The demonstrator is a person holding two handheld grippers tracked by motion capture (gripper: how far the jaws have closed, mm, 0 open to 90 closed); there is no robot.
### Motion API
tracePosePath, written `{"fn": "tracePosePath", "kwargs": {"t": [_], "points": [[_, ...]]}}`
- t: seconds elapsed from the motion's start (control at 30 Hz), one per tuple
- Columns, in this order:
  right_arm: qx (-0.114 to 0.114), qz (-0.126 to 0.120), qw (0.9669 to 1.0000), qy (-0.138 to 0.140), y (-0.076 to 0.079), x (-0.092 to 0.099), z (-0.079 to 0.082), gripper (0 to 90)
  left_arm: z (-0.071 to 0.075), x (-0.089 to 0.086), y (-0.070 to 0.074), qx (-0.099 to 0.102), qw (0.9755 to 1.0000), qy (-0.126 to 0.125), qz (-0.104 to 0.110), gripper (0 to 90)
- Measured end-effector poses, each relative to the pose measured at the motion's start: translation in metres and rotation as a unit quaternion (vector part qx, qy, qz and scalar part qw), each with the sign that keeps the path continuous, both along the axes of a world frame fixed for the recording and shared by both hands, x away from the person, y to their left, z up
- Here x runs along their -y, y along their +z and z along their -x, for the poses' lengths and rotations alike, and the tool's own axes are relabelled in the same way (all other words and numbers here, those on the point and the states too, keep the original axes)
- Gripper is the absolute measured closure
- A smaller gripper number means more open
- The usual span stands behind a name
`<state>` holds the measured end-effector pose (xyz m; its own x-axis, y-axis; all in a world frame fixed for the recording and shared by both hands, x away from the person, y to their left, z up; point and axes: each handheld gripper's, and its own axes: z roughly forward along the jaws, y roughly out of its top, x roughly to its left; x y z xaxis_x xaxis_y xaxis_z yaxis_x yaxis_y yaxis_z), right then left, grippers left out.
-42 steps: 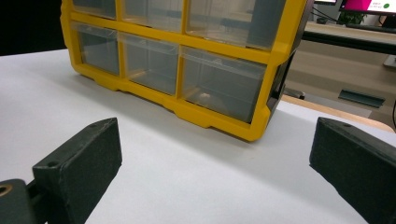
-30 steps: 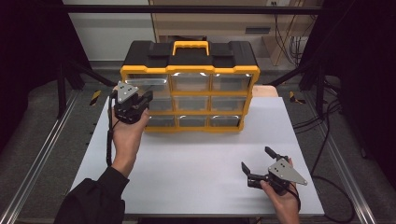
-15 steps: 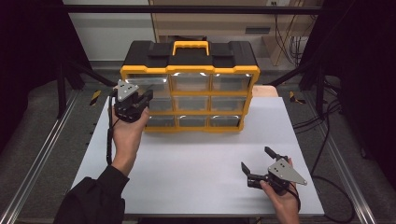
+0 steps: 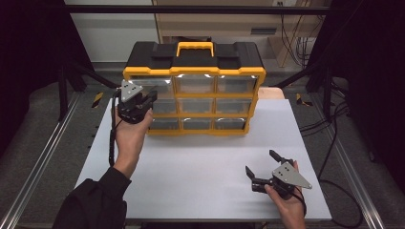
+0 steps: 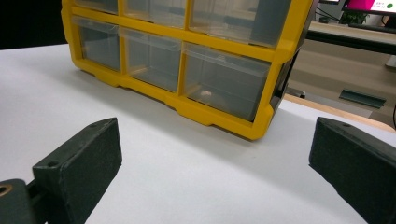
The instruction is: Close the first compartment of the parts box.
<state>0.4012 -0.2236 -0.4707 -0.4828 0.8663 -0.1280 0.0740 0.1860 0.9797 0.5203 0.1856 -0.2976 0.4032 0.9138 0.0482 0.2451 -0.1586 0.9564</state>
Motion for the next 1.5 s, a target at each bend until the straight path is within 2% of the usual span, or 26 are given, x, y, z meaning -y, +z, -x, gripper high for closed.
{"fn": "tracePosePath", "kwargs": {"t": [0.27, 0.7, 0.83, 1.03, 1.13, 1.5], "points": [[0.001, -0.004, 1.0, 0.001, 0.0, -0.001, 0.0, 2.8, -0.001, 0.0, -0.001, -0.004, 1.0, 0.003, 0.007, 89.7], [0.001, -0.01, 0.9999, -0.001, 0.001, 0.001, 0.0, 2.6, -0.004, 0.004, -0.004, -0.002, 1.0, 0.005, 0.003, 89.7], [0.003, -0.023, 0.9997, -0.01, 0.002, 0.005, -0.001, 2.6, -0.005, 0.007, -0.006, -0.001, 0.9999, 0.004, -0.01, 89.8], [0.003, -0.028, 0.9995, -0.011, 0.002, 0.007, -0.001, 2.5, -0.006, 0.009, -0.006, 0.002, 1.0, 0.005, -0.005, 89.7], [0.002, -0.044, 0.999, -0.009, 0.003, 0.008, 0.0, 2.5, -0.007, 0.009, -0.006, 0.001, 1.0, 0.005, -0.001, 89.8], [0.003, -0.047, 0.9987, -0.017, 0.003, 0.011, -0.001, 2.5, -0.01, 0.011, -0.006, 0.004, 1.0, 0.004, 0.002, 89.7]]}}
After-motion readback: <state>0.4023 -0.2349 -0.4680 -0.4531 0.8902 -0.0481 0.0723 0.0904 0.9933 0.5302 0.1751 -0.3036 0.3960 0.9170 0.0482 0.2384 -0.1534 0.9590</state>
